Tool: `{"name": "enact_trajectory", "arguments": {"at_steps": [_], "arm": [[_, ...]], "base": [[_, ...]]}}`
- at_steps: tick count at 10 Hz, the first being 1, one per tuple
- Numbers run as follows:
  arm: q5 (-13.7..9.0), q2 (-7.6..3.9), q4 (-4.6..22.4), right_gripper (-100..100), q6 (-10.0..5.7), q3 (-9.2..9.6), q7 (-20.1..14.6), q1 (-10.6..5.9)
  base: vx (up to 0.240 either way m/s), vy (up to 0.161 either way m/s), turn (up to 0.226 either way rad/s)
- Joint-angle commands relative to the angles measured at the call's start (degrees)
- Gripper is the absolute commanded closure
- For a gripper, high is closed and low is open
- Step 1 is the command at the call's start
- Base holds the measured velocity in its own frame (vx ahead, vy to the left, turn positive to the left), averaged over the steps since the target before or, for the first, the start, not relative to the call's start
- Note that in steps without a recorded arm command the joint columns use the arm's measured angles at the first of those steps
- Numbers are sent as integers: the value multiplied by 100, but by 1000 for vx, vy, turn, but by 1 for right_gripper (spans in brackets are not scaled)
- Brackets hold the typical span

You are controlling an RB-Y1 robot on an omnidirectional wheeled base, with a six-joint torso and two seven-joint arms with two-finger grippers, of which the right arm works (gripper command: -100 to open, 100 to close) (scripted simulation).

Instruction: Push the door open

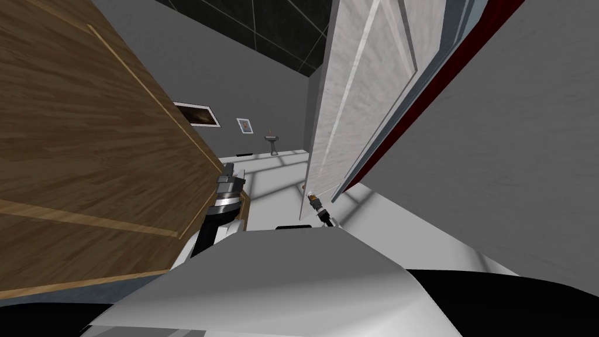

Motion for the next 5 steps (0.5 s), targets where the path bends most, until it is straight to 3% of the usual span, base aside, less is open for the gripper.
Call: {"name": "enact_trajectory", "arguments": {"at_steps": [1, 5], "arm": [[-82, 10, 38, 100, -9, 7, -273, -67], [-261, 27, 91, 100, 14, 89, -868, -120]], "base": [[31, 15, -21], [39, 17, -28]]}}
